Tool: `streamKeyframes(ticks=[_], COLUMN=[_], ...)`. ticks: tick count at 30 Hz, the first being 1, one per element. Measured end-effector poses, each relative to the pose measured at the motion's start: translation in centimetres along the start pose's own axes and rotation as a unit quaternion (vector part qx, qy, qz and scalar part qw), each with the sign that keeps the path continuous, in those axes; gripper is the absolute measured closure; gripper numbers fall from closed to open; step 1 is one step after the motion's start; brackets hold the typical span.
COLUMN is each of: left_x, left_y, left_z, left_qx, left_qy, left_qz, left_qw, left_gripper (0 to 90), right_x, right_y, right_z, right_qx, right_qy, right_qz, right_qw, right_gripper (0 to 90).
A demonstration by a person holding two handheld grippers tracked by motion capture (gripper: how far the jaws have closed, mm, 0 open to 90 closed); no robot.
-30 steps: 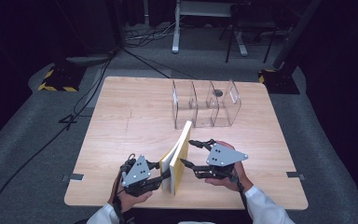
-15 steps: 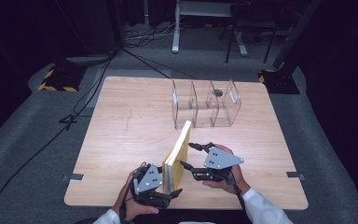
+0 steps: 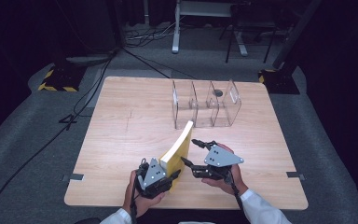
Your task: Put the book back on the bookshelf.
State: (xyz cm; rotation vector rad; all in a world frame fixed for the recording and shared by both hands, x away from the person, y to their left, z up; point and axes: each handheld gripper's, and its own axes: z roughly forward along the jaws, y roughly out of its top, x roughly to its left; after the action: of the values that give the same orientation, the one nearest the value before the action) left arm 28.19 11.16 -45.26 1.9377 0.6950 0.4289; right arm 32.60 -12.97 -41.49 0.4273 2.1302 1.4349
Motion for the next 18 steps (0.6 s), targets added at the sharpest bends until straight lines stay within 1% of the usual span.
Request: streamKeyframes(ticks=[1,2,3,4,5,6,7,8,9,10,12,13,14,16,17,18], left_x=[0.0,0.8,1.0,1.0,1.2,1.3,1.5,1.6,1.6,1.6,1.6,1.7,1.8,2.1,2.3,2.5], left_y=[0.0,-0.2,-0.2,-0.2,-0.2,-0.3,-0.2,-0.2,-0.1,0.1,0.4,0.6,0.8,1.1,1.2,1.4], left_z=[0.0,-0.3,-0.4,-0.4,-0.4,-0.4,-0.4,-0.3,-0.2,-0.1,0.1,0.3,0.6,1.3,1.5,1.8], left_qx=[0.0,-0.001,-0.001,-0.001,-0.001,-0.002,-0.001,0.0,0.0,0.004,0.008,0.009,0.01,0.01,0.01,0.01], left_qy=[0.0,-0.028,-0.038,-0.038,-0.054,-0.063,-0.081,-0.093,-0.103,-0.114,-0.126,-0.131,-0.14,-0.153,-0.159,-0.167], left_qz=[0.0,0.004,0.01,0.01,0.014,0.016,0.021,0.026,0.031,0.042,0.054,0.059,0.062,0.068,0.07,0.071], left_qw=[1.0,0.9996,0.9992,0.9992,0.9985,0.9979,0.9965,0.9954,0.9942,0.9926,0.9906,0.9896,0.9882,0.9858,0.9848,0.9833], left_gripper=[72.8,73.9,74.2,74.3,74.3,74.6,74.7,74.9,75.0,75.0,74.8,74.8,74.8,74.8,74.8,74.8], right_x=[0.0,-0.5,-0.8,-0.8,-1.1,-1.4,-1.8,-2.3,-2.8,-3.3,-4.3,-4.6,-5.0,-5.5,-5.7,-5.9], right_y=[0.0,-0.8,-1.4,-1.4,-2.1,-3.0,-3.7,-4.4,-4.9,-5.2,-5.7,-5.8,-6.0,-6.2,-6.3,-6.3], right_z=[0.0,-0.3,-0.5,-0.5,-0.8,-1.2,-1.6,-2.2,-2.7,-3.1,-3.9,-4.0,-4.1,-3.9,-3.7,-3.5], right_qx=[0.0,-0.001,-0.002,-0.002,0.003,0.015,0.021,0.024,0.025,0.022,0.019,0.016,0.012,0.011,0.009,0.007], right_qy=[0.0,-0.003,-0.004,-0.004,-0.004,0.0,0.001,0.008,0.018,0.027,0.058,0.077,0.103,0.117,0.129,0.137], right_qz=[0.0,0.01,0.012,0.012,0.012,0.006,0.003,0.01,0.017,0.024,0.042,0.048,0.051,0.055,0.064,0.066], right_qw=[1.0,0.9999,0.9999,0.9999,0.9999,0.9999,0.9998,0.9996,0.9994,0.9991,0.9973,0.9957,0.9933,0.9916,0.9895,0.9884], right_gripper=[33.7,33.3,33.3,33.3,33.1,32.0,31.8,31.8,31.5,30.7,30.6,31.0,31.3,31.1,31.2,31.3])
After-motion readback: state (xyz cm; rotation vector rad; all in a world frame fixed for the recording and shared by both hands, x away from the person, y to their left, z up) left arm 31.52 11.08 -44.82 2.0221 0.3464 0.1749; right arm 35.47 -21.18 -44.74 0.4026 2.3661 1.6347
